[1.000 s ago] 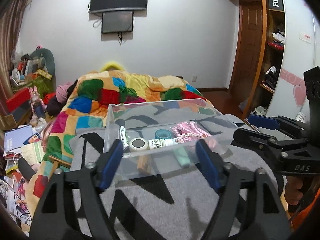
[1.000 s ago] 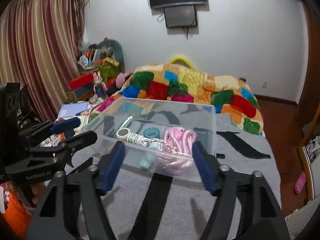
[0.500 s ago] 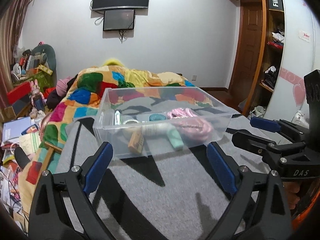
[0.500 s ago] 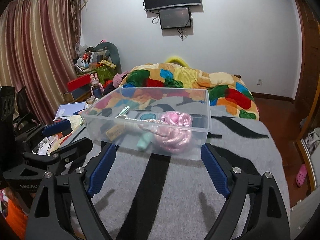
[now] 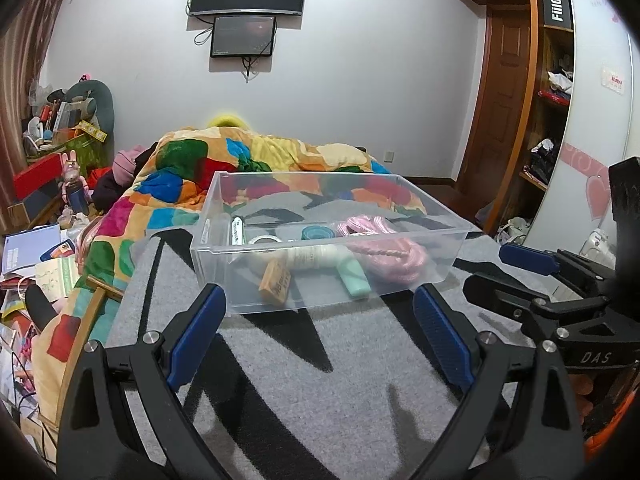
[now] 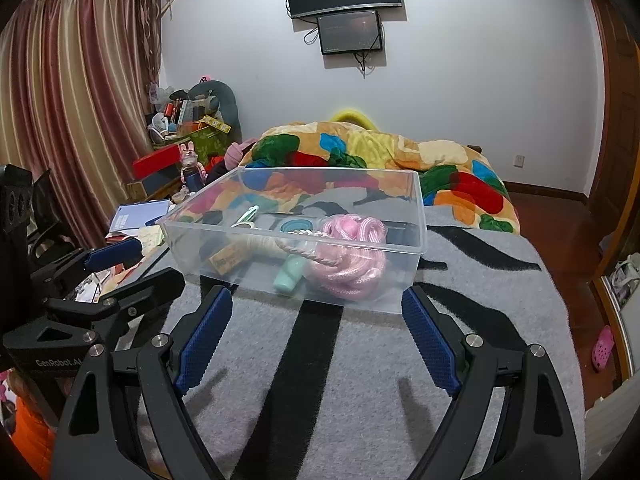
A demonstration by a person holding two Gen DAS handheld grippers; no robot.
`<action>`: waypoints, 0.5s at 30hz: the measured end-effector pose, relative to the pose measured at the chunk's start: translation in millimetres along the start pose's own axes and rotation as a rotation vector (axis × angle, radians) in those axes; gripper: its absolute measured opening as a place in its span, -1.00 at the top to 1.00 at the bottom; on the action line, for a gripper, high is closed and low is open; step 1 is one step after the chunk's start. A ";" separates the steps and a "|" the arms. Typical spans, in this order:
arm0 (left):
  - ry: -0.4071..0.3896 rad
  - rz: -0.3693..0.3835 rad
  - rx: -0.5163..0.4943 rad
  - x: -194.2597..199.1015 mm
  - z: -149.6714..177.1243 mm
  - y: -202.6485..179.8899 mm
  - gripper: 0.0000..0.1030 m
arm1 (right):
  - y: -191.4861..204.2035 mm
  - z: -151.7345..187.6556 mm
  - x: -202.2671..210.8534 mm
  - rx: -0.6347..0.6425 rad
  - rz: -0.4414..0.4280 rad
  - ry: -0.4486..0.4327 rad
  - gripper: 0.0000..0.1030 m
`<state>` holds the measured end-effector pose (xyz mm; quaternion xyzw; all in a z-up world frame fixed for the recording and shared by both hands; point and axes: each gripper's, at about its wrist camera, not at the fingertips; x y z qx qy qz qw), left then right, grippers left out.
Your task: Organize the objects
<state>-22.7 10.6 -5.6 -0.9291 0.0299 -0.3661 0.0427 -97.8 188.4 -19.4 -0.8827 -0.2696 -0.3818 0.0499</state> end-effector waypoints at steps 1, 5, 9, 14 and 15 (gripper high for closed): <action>0.000 0.002 0.002 0.5 -0.2 0.2 -0.86 | 0.1 0.3 0.1 0.000 -0.001 0.000 -0.65; 0.001 0.010 0.008 1.3 -0.8 1.7 -0.86 | 0.9 0.3 -0.1 0.001 0.000 0.001 -0.65; 0.001 0.016 0.009 1.9 -0.8 1.5 -0.86 | 4.4 0.3 -0.2 0.005 -0.002 0.001 -0.65; 0.002 0.019 0.010 1.7 -0.8 1.5 -0.86 | 5.4 -0.2 -0.1 0.005 -0.002 0.001 -0.65; 0.003 0.021 0.011 1.5 -0.9 2.0 -0.86 | 5.7 -0.1 -0.2 0.005 -0.002 0.001 -0.65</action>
Point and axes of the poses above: each gripper's, at about its wrist camera, not at the fingertips, and x roughly against the way its jaws point, y to its left, z to its underside, and after that the axes turned 11 degrees about y, right-handed
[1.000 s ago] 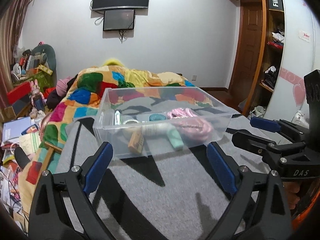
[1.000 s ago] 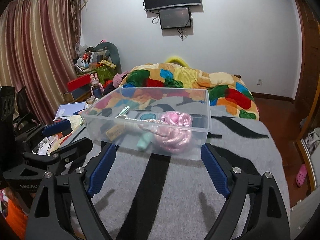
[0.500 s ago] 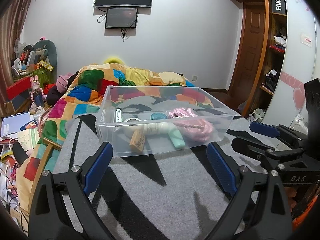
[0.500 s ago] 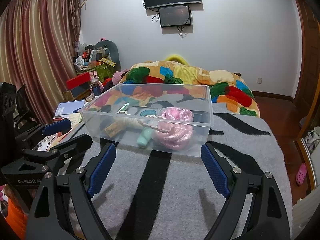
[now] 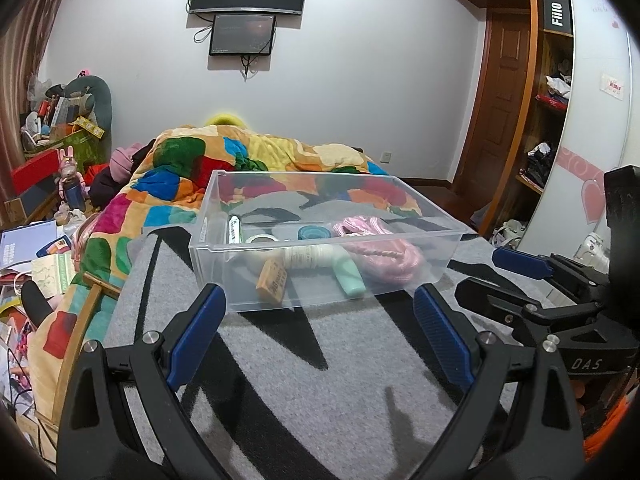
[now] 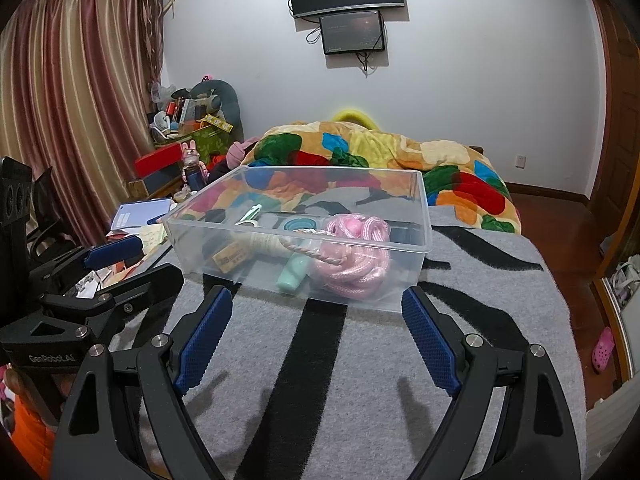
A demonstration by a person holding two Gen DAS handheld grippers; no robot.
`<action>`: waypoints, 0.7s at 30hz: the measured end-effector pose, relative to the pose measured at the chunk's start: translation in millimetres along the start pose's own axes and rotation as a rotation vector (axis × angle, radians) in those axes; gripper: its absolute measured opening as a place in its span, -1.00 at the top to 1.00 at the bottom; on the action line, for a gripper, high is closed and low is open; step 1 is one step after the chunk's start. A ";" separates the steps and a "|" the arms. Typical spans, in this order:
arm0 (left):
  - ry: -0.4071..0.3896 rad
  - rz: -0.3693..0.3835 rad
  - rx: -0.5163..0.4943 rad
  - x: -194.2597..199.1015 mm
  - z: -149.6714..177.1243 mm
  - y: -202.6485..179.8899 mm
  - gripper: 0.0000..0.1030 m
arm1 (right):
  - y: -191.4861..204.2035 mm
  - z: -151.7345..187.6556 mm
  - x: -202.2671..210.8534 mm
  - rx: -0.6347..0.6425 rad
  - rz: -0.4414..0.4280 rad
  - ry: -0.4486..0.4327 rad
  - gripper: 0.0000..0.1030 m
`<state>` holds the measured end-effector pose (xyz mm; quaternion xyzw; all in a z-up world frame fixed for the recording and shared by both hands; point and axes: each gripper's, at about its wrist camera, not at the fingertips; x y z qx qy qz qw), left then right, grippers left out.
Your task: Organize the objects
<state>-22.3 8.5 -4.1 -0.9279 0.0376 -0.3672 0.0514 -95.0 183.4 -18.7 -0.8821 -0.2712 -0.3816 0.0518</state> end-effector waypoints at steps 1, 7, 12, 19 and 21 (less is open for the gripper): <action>0.001 0.002 0.001 0.0 0.2 -0.2 -0.86 | 0.0 -0.1 0.0 0.000 0.001 0.000 -0.65; 0.004 0.010 0.001 0.0 0.6 -1.3 -0.87 | 0.0 0.1 -0.2 0.000 -0.001 0.001 -0.65; 0.003 0.011 0.001 0.5 1.1 -0.5 -0.87 | -0.6 0.2 0.0 0.000 -0.002 0.000 -0.65; 0.003 0.011 0.002 0.5 1.1 -0.7 -0.88 | 1.9 0.4 -0.7 0.001 -0.002 -0.003 -0.65; 0.004 0.011 0.002 0.6 1.2 -0.5 -0.88 | 1.7 0.4 -0.7 0.001 -0.002 -0.003 -0.65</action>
Point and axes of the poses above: each gripper's, at about its wrist camera, not at the fingertips, and x roughly against the way its jaws point, y to its left, z to its underside, and after that the axes turned 11 degrees about y, right-handed
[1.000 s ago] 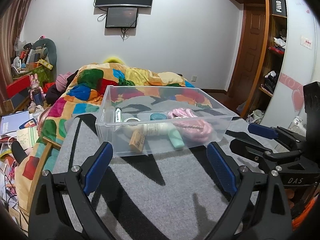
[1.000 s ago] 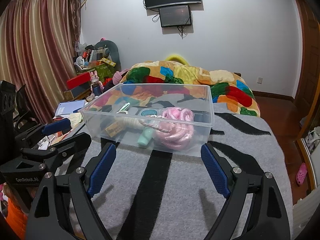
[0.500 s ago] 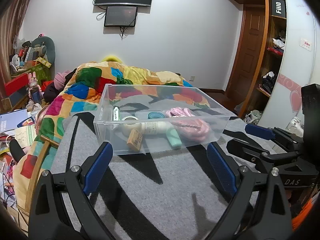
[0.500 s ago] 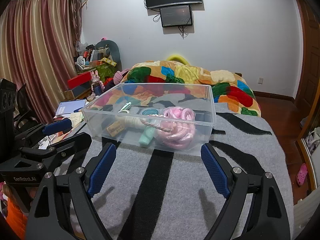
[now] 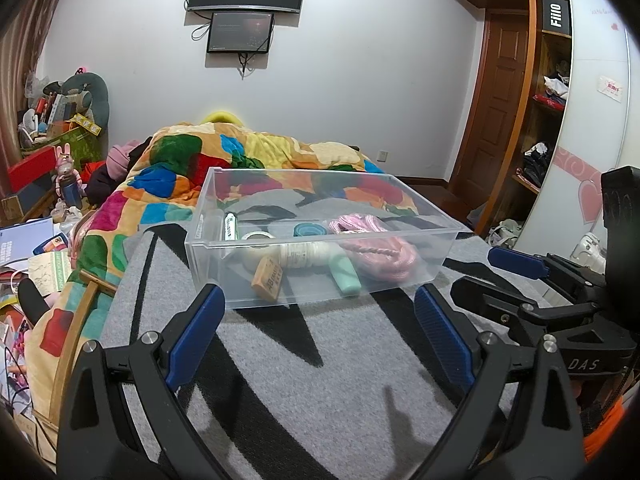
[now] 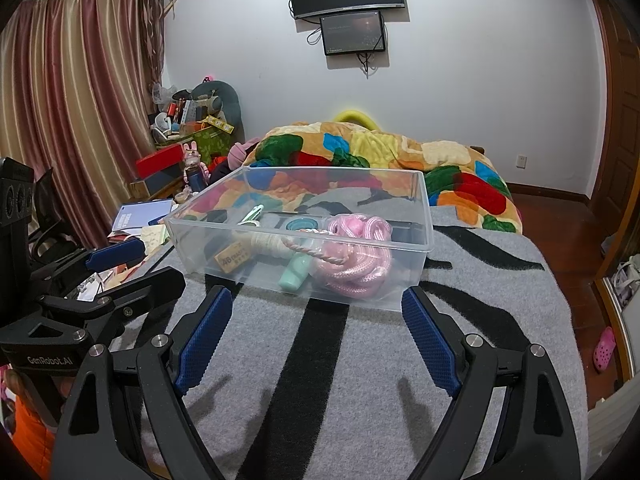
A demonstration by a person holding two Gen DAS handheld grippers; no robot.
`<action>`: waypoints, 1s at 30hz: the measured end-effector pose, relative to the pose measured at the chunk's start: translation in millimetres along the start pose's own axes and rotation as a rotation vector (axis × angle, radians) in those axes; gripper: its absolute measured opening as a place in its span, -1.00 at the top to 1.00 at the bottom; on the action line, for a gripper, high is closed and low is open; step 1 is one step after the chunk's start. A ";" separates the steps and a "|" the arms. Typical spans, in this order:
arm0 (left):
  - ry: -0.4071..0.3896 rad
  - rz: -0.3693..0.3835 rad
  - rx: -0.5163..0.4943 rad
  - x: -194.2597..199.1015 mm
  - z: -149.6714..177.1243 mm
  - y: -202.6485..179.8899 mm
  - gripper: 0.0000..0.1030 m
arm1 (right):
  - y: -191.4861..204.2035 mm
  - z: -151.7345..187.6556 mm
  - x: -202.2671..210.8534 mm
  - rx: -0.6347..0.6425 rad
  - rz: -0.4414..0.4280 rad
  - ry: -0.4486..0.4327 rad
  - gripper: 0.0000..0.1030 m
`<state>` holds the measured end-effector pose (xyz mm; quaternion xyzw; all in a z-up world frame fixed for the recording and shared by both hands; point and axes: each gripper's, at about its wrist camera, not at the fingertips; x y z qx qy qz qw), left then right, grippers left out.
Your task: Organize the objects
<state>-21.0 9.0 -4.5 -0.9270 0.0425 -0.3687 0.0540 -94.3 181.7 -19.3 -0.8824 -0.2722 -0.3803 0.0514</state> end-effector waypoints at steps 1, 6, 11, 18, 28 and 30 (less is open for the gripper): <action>0.000 0.001 0.000 0.0 0.0 -0.1 -0.88 | -0.1 0.0 0.0 0.000 -0.001 0.000 -0.65; -0.001 0.000 0.001 0.1 -0.1 -0.1 -0.88 | -0.1 0.1 0.0 0.000 -0.002 0.000 -0.65; 0.000 0.008 -0.001 -0.4 1.3 -3.1 -0.88 | 1.0 0.1 -0.6 0.000 -0.002 0.000 -0.65; 0.001 0.013 -0.003 -0.3 2.0 -2.9 -0.89 | 0.6 0.3 -0.3 0.000 -0.003 0.000 -0.65; 0.004 0.025 0.003 1.7 2.2 -0.6 -0.89 | 2.1 0.6 -0.7 -0.001 -0.004 0.001 -0.65; 0.003 0.027 0.006 2.3 2.1 0.0 -0.89 | 1.2 0.5 -0.3 0.000 -0.004 0.001 -0.65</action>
Point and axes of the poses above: each gripper's, at about its wrist camera, not at the fingertips, and x roughly against the way its jaws point, y to its left, z to its underside, and after that the axes turned 11 degrees about y, right-handed
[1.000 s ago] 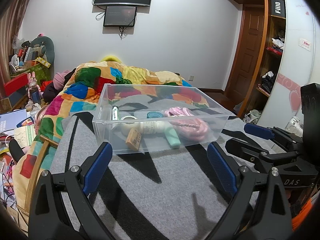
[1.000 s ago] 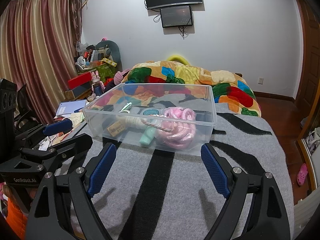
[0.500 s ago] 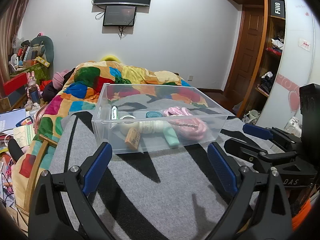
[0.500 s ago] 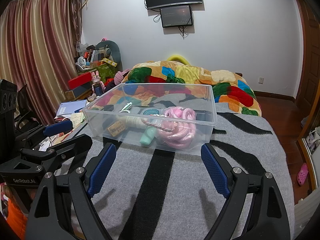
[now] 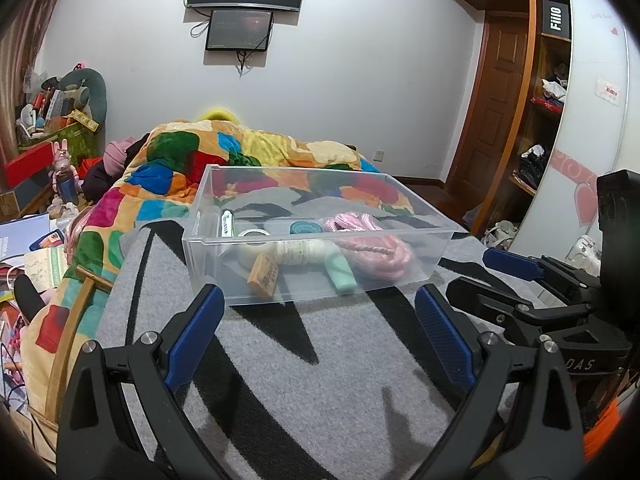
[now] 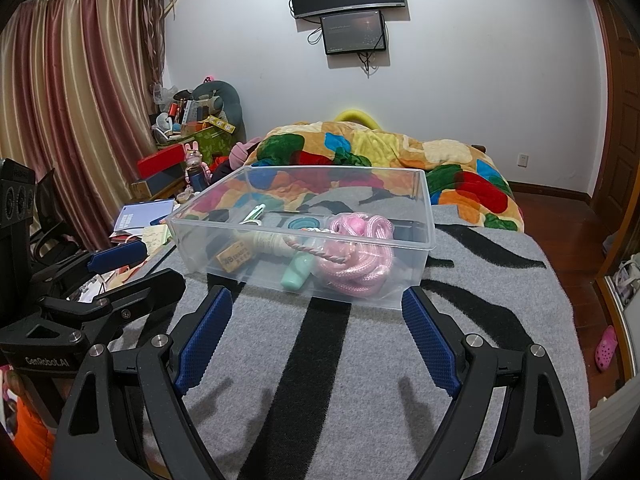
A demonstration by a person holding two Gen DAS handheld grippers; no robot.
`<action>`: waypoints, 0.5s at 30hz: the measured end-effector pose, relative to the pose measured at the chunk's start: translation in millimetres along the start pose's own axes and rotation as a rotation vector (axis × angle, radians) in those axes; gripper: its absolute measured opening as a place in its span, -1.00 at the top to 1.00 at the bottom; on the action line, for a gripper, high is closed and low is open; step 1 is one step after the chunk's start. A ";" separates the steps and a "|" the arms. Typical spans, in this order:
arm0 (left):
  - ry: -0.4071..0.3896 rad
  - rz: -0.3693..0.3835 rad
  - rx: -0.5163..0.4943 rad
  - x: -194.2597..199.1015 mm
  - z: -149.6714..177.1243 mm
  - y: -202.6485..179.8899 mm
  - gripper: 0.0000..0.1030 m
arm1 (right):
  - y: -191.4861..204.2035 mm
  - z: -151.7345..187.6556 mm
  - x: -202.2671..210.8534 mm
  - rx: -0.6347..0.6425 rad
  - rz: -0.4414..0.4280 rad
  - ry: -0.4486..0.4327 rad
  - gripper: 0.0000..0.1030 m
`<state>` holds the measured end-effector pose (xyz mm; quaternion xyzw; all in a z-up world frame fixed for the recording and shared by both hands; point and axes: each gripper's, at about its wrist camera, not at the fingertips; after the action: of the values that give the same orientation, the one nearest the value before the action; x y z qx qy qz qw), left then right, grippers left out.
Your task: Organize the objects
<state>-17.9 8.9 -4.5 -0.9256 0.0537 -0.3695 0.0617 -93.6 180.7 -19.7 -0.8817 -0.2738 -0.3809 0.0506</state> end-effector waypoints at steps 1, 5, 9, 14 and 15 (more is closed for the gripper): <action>-0.001 0.001 0.001 0.2 -0.1 0.6 -0.89 | -0.1 0.0 0.0 0.000 0.000 -0.001 -0.65; 0.006 0.005 0.006 -0.7 -0.2 1.6 -0.89 | 0.3 0.0 -0.1 0.000 -0.001 -0.001 -0.65; 0.010 0.012 0.001 -0.6 0.5 1.8 -0.89 | 1.0 0.4 0.2 0.001 -0.002 -0.001 -0.65; 0.009 0.010 -0.010 -0.3 1.0 0.7 -0.89 | 1.9 0.6 0.0 -0.001 -0.002 -0.001 -0.65; 0.008 0.010 -0.010 -0.3 1.1 0.6 -0.89 | 2.9 0.8 0.1 -0.001 -0.003 -0.001 -0.65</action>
<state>-17.4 8.4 -5.5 -0.9242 0.0602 -0.3726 0.0588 -91.5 178.6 -19.8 -0.8815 -0.2748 -0.3808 0.0495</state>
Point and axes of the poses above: each gripper's, at about its wrist camera, not at the fingertips, and x roughly against the way its jaws point, y to its left, z to its underside, and after that the axes turned 11 degrees about y, right-handed
